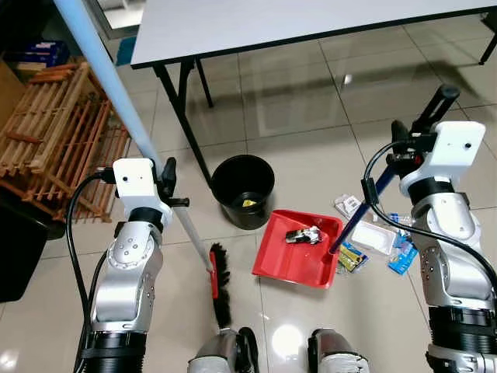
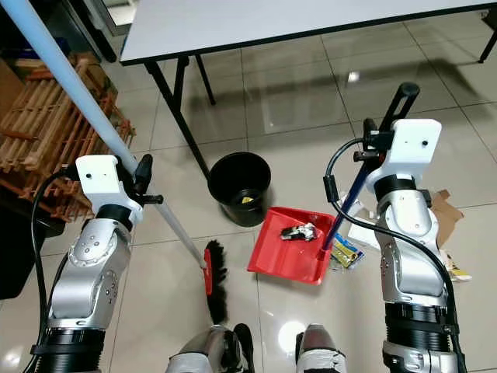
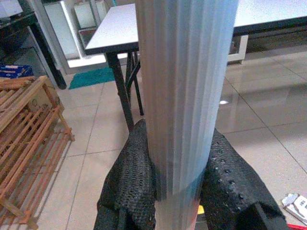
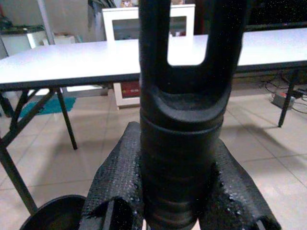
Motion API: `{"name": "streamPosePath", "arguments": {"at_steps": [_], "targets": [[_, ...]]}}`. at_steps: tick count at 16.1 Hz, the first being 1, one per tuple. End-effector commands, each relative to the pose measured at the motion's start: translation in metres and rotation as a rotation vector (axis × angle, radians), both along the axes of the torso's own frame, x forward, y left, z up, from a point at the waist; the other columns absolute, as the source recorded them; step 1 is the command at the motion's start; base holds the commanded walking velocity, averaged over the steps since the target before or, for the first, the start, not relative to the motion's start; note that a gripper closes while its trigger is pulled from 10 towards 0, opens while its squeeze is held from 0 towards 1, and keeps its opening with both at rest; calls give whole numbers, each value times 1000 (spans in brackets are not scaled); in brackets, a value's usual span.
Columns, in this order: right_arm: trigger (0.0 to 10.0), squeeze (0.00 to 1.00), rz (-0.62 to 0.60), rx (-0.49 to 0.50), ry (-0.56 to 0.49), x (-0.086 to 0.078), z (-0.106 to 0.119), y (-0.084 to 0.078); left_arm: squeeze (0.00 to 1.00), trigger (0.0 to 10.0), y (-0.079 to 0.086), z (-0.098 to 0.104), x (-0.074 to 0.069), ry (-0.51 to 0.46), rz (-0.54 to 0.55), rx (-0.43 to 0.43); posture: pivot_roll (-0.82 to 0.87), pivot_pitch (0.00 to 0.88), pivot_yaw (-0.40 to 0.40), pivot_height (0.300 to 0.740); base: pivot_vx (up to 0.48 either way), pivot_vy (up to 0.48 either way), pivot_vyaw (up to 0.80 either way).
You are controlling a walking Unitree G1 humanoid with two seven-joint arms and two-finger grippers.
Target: Sweep floor
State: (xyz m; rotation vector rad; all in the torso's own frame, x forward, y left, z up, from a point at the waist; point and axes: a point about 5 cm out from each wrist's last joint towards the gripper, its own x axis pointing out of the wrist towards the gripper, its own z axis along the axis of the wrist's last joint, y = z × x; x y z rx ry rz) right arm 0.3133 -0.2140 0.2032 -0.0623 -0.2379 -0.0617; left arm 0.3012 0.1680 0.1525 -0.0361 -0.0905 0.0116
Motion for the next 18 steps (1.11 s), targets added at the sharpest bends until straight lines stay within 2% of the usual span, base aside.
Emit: {"name": "streamPosePath", "arguments": {"at_steps": [1, 11, 18], "targets": [[10000, 0, -5, 2, -80, -2, 21, -3, 0, 10000, 6, 8, -2, -51, 27, 7, -210, 209, 164, 740, 0, 0, 0], [10000, 0, -43, -29, -176, 2, 57, -14, 0, 10000, 3, 11, 3, -69, 36, -10, -229, 189, 156, 740, 0, 0, 0], [10000, 0, -85, -58, -221, 8, 75, -31, 0, 10000, 0, 11, 4, -75, 32, -23, -230, 183, 152, 740, 0, 0, 0]]}}
